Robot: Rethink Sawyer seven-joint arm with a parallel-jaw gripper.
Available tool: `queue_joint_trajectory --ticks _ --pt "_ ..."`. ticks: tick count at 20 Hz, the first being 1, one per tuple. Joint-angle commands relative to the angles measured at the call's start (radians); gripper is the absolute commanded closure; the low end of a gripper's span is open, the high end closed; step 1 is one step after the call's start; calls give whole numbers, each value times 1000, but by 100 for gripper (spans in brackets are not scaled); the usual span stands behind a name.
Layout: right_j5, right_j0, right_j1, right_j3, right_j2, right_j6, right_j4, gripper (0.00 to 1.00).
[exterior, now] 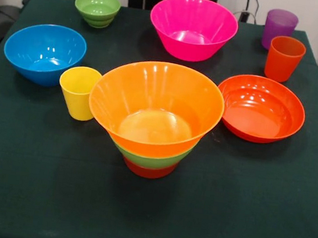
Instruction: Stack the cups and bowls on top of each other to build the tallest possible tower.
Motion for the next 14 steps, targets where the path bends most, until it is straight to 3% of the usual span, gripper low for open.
queue_joint_trajectory --ticks 1,8,14 --pt "-153 112 90 -173 -37 236 50 0" --pt "-204 157 124 -202 -83 243 81 0" --pt "-106 38 57 -128 11 122 106 0"
